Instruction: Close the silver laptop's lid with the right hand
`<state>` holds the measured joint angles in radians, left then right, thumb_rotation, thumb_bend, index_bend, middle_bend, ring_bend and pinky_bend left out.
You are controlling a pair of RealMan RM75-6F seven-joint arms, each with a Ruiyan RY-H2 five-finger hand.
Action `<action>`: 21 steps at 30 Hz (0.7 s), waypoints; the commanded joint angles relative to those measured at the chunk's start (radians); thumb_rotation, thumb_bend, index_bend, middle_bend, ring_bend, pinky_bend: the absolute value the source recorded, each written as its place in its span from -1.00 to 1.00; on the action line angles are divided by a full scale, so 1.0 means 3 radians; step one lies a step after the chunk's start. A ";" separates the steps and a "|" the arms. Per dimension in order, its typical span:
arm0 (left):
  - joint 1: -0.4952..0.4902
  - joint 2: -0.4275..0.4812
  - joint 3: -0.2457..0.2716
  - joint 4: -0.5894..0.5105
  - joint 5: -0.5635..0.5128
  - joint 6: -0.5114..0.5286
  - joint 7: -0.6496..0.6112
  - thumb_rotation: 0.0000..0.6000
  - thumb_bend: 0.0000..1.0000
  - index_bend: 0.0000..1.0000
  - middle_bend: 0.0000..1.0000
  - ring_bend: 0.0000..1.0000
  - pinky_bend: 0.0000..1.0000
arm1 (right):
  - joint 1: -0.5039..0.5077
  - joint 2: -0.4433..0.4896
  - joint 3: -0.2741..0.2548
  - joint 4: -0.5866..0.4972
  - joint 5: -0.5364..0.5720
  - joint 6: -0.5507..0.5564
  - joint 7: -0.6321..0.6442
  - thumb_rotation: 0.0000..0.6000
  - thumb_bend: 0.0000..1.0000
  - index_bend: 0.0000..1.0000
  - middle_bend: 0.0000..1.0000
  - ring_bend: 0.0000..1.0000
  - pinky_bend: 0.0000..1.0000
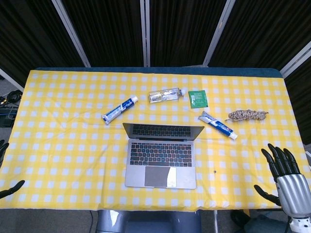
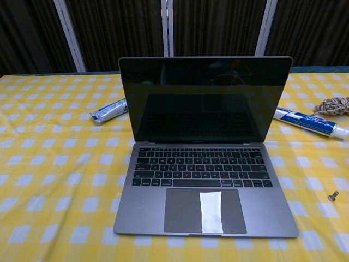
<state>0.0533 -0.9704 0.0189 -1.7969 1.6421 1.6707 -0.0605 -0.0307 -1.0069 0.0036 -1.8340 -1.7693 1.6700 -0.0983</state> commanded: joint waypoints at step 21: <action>-0.0103 -0.0059 -0.0105 0.0027 -0.0241 -0.0208 0.0058 1.00 -1.00 -1.00 -1.00 -1.00 -1.00 | 0.0945 0.0230 0.0523 0.0076 0.0614 -0.1193 0.0767 1.00 0.83 -1.00 -1.00 -1.00 -1.00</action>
<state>0.0259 -0.9860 -0.0095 -1.7891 1.5751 1.6134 -0.0457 0.1783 -0.9622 0.1020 -1.8147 -1.6307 1.3853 0.0737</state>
